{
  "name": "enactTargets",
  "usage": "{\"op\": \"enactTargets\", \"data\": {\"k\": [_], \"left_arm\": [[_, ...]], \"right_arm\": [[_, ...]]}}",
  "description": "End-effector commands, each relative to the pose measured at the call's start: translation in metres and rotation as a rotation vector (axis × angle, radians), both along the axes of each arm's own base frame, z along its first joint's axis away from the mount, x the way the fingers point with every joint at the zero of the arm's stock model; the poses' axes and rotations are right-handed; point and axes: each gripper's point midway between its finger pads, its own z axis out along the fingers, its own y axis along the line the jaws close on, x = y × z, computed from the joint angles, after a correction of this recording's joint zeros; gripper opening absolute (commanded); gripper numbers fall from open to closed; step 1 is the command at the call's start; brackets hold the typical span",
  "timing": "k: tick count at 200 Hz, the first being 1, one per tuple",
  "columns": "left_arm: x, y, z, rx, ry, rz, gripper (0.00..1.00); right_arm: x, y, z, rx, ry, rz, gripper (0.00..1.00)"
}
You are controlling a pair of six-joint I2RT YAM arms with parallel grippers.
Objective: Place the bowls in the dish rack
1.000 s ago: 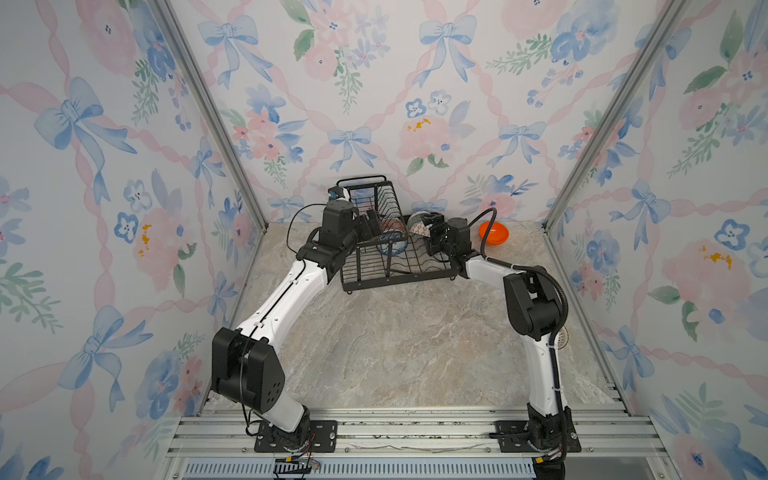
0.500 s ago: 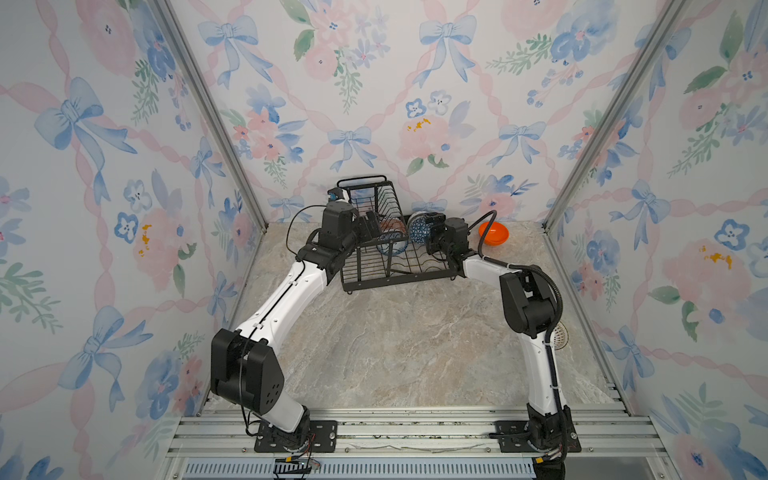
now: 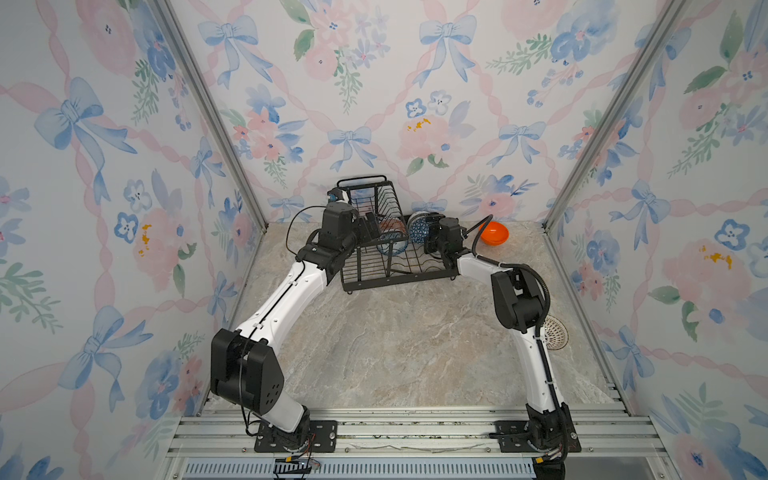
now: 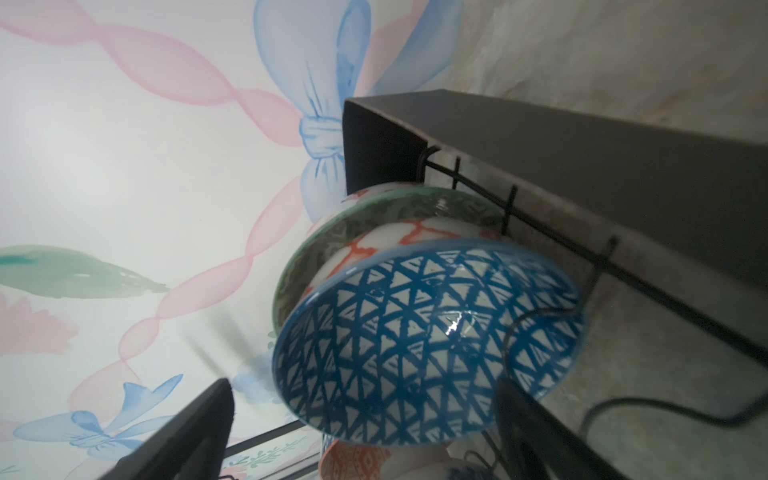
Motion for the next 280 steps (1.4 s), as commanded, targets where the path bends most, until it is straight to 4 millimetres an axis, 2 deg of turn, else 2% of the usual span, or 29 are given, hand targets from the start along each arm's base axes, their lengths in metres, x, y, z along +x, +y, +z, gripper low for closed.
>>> {"op": "enactTargets", "data": {"k": [1, 83, 94, 154, 170, 212, 230, 247, 280], "left_arm": [[-0.01, -0.008, -0.018, -0.003, 0.064, -0.04, 0.98], [-0.007, -0.007, -0.017, 0.008, 0.06, -0.035, 0.98], [-0.006, -0.006, -0.018, 0.009, 0.06, -0.034, 0.98], [-0.004, -0.007, -0.016, 0.008, 0.056, -0.034, 0.98], [-0.003, -0.006, -0.017, 0.009, 0.058, -0.031, 0.98], [-0.002, -0.006, -0.018, 0.009, 0.059, -0.032, 0.98], [-0.002, -0.007, -0.018, 0.006, 0.062, -0.033, 0.98], [-0.002, -0.008, -0.017, -0.001, 0.059, -0.034, 0.98], [-0.003, -0.009, -0.016, -0.006, 0.06, -0.037, 0.98]], "right_arm": [[0.01, 0.002, 0.004, 0.013, -0.005, -0.03, 0.94], [0.023, 0.002, -0.002, -0.01, 0.019, -0.05, 0.63], [0.024, 0.002, -0.002, -0.01, 0.019, -0.048, 0.56], [0.022, 0.002, -0.007, -0.007, 0.033, -0.045, 0.33], [0.022, 0.001, -0.007, 0.004, 0.034, -0.046, 0.23], [0.017, -0.002, -0.008, 0.012, 0.039, -0.042, 0.11], [0.014, -0.005, -0.007, 0.019, 0.036, -0.044, 0.0], [0.015, -0.007, -0.001, 0.031, 0.021, -0.041, 0.0], [0.015, -0.014, 0.029, 0.017, -0.031, -0.033, 0.0]]}}
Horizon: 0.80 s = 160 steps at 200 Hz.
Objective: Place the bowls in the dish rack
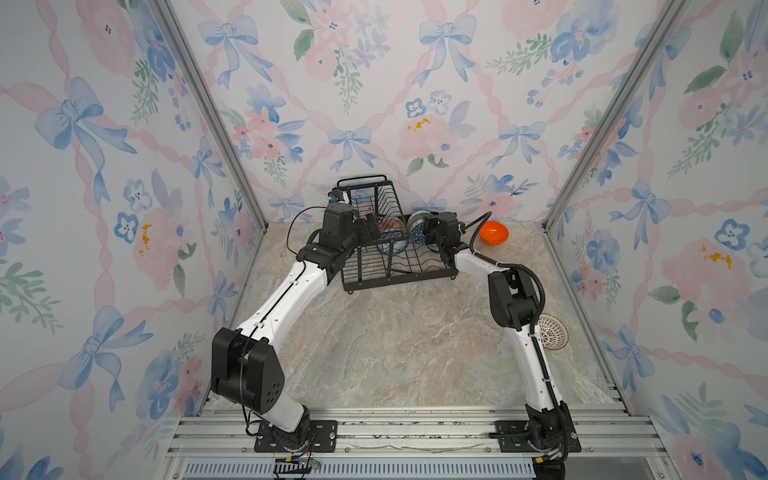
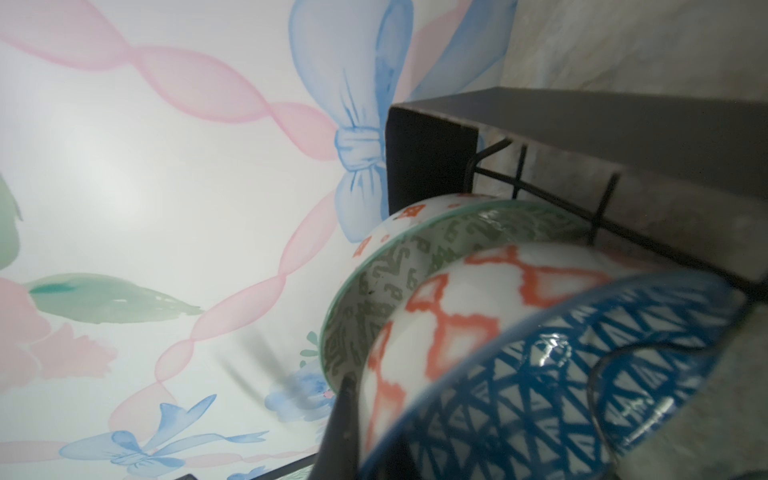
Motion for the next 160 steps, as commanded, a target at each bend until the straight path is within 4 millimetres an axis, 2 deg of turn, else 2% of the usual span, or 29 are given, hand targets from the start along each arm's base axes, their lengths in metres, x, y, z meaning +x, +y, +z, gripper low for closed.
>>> {"op": "enactTargets", "data": {"k": [1, 33, 71, 116, 142, 160], "left_arm": [[-0.003, -0.009, -0.011, -0.011, 0.046, -0.036, 0.98], [-0.006, -0.007, -0.005, -0.005, 0.032, -0.037, 0.98], [-0.009, -0.011, -0.001, -0.004, 0.021, -0.049, 0.98], [-0.016, -0.014, 0.0, 0.004, 0.017, -0.061, 0.98], [-0.018, -0.013, 0.001, 0.008, 0.014, -0.06, 0.98], [-0.019, -0.013, 0.0, 0.01, 0.014, -0.06, 0.98]], "right_arm": [[-0.005, -0.01, 0.018, -0.038, -0.008, 0.007, 0.0], [-0.003, -0.016, 0.047, -0.034, -0.086, 0.008, 0.0], [0.002, -0.019, 0.071, -0.033, -0.178, 0.001, 0.0], [0.01, -0.017, 0.093, -0.008, -0.278, -0.005, 0.0], [0.009, -0.015, 0.111, -0.01, -0.326, 0.001, 0.0], [0.008, -0.014, 0.115, -0.023, -0.33, 0.011, 0.0]]}}
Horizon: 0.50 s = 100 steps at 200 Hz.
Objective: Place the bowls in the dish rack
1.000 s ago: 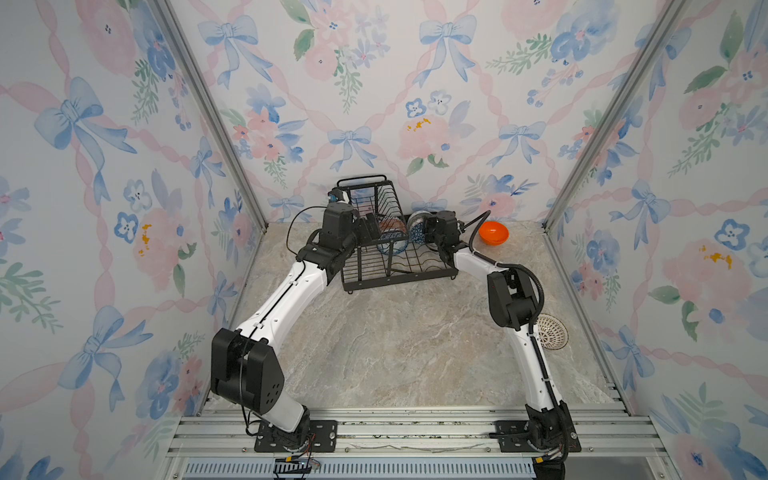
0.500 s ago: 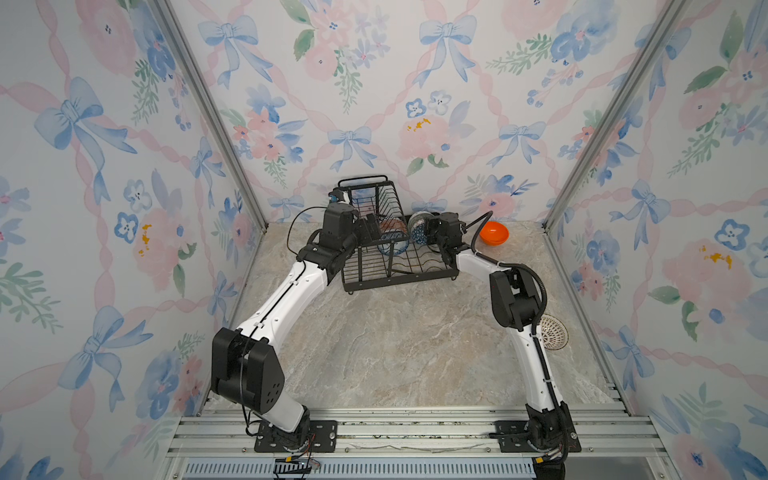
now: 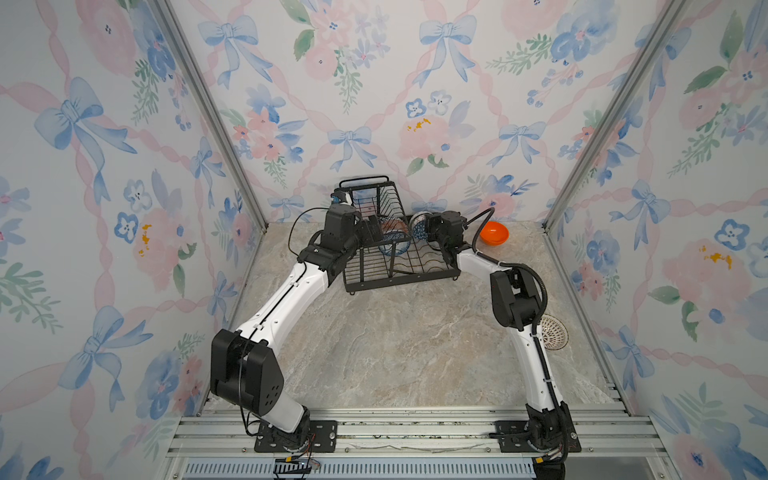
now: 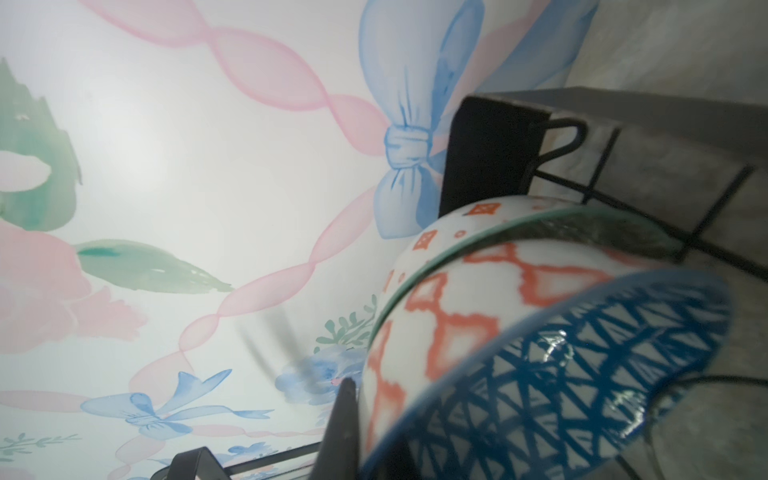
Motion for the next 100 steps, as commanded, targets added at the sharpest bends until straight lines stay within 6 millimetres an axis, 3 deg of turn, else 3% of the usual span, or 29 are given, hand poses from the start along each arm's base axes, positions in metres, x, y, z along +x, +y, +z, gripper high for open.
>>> {"op": "enactTargets", "data": {"k": [1, 55, 100], "left_arm": [[-0.013, -0.006, 0.0, 0.01, 0.01, -0.038, 0.98], [-0.014, -0.008, 0.002, 0.011, 0.007, -0.042, 0.98], [-0.014, -0.01, 0.003, 0.01, 0.003, -0.045, 0.98]], "right_arm": [[0.005, -0.011, 0.091, 0.035, -0.227, -0.015, 0.0], [-0.008, -0.012, 0.095, 0.039, -0.221, -0.011, 0.0], [-0.025, -0.017, 0.082, 0.042, -0.19, -0.012, 0.0]]}}
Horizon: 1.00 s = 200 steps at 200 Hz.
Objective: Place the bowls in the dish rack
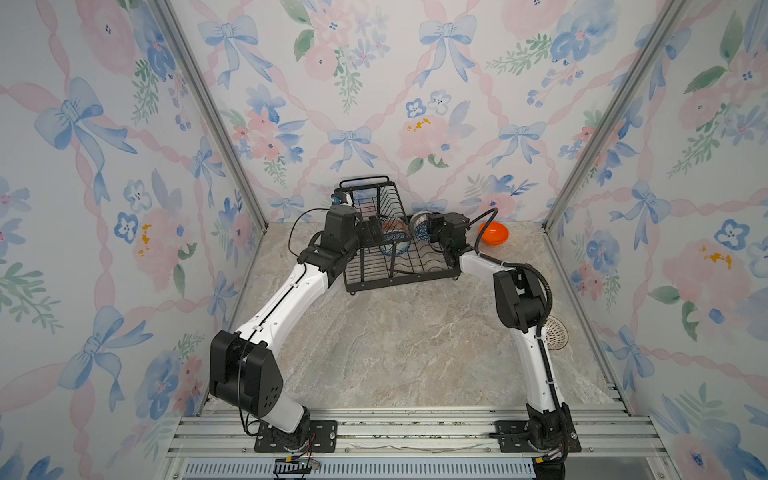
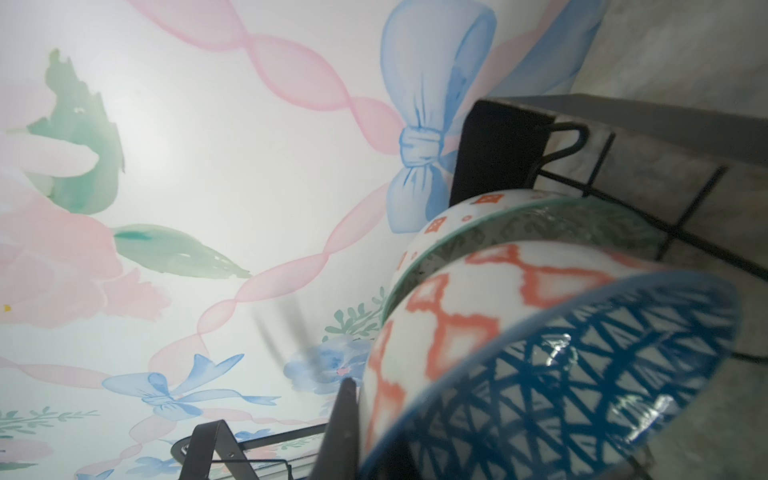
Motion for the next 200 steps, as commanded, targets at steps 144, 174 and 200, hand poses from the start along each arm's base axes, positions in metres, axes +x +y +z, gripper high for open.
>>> {"op": "enactTargets", "data": {"k": [144, 174, 200], "left_arm": [[-0.015, -0.012, 0.002, 0.016, 0.005, -0.051, 0.98], [-0.015, -0.011, 0.004, 0.02, -0.002, -0.047, 0.98], [-0.016, -0.011, 0.005, 0.022, -0.004, -0.049, 0.98]], "right_arm": [[-0.022, 0.006, 0.039, 0.044, -0.121, 0.029, 0.0], [-0.027, 0.01, 0.029, 0.029, -0.105, 0.041, 0.0], [-0.03, 0.014, 0.023, 0.022, -0.096, 0.052, 0.0]]}}
